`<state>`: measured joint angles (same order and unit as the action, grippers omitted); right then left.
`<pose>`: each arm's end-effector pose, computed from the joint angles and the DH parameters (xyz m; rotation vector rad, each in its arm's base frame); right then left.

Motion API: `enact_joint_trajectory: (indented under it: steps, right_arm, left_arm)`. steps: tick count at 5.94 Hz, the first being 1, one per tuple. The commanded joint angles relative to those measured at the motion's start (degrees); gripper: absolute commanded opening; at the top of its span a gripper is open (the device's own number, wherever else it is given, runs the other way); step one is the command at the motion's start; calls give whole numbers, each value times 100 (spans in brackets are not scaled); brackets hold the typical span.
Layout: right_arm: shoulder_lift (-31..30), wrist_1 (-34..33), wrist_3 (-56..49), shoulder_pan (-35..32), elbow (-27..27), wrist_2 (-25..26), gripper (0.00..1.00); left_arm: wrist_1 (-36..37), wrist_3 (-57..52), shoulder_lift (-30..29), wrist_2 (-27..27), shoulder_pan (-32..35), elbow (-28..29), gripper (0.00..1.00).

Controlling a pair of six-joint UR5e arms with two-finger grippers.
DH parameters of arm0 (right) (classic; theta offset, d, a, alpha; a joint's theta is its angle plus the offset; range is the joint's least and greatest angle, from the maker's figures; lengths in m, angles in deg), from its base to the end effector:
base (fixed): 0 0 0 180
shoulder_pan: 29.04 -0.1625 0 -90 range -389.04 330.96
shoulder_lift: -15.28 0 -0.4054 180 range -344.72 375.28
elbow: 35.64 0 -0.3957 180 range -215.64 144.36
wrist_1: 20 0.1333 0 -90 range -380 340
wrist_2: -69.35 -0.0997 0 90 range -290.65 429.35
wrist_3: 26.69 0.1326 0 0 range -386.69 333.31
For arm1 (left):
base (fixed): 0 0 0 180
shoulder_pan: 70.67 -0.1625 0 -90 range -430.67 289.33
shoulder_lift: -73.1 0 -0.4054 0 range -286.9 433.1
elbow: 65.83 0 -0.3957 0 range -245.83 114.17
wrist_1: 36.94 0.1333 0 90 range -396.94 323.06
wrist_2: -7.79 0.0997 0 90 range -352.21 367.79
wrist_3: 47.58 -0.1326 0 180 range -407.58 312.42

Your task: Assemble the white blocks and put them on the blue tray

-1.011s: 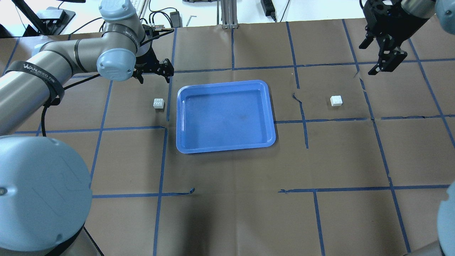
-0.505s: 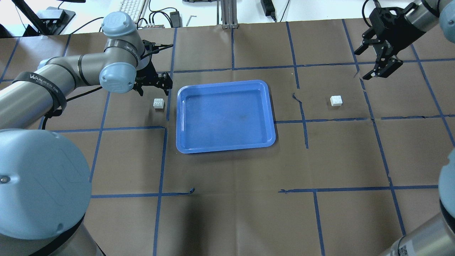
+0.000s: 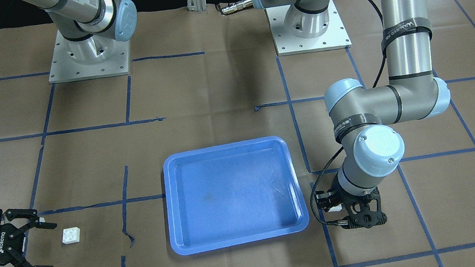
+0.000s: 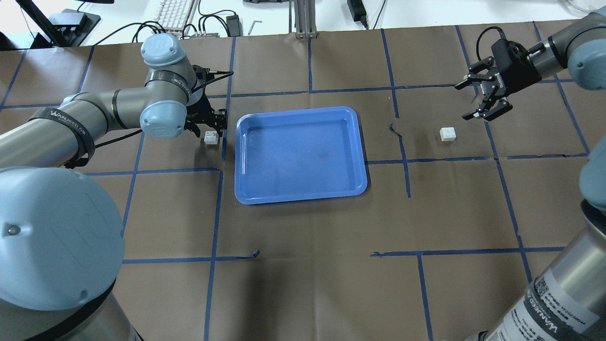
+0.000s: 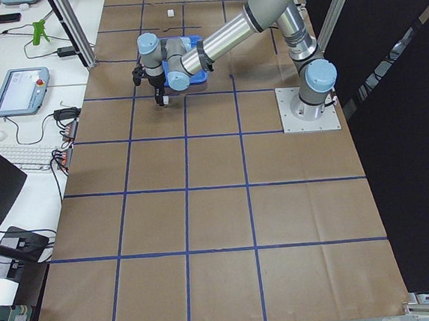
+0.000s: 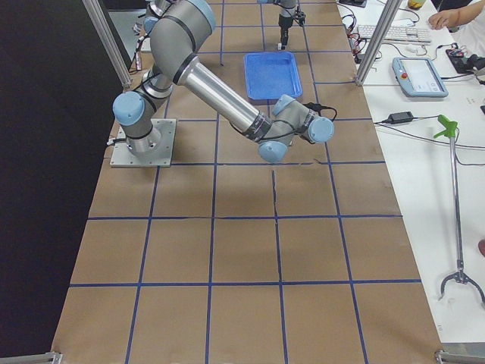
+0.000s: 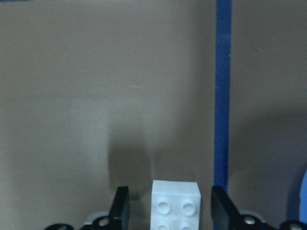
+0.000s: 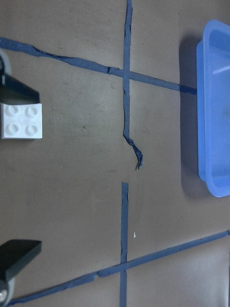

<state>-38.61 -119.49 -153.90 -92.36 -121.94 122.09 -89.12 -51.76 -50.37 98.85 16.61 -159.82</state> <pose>-0.0892 -0.6532 0.1419 -1.8301 1.7455 -0.7131 -0.1004 -0.6437 0.1281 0.0397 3.1225 -0.0081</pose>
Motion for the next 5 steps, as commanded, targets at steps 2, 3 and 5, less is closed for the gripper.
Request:
enact_joint_trajectory:
  steps: [2,3,5]
  right_arm:
    - [63,-378,-347,39,-466,-27,100]
    - [63,-369,-356,65,-528,34,100]
    - [63,-352,-348,153,-590,52,99]
  left_arm:
    - [-82,-387,189,9,35,47,25]
    - [-108,-913,400,0,165,56,25]
    - [-214,-2475,822,9,962,47,25]
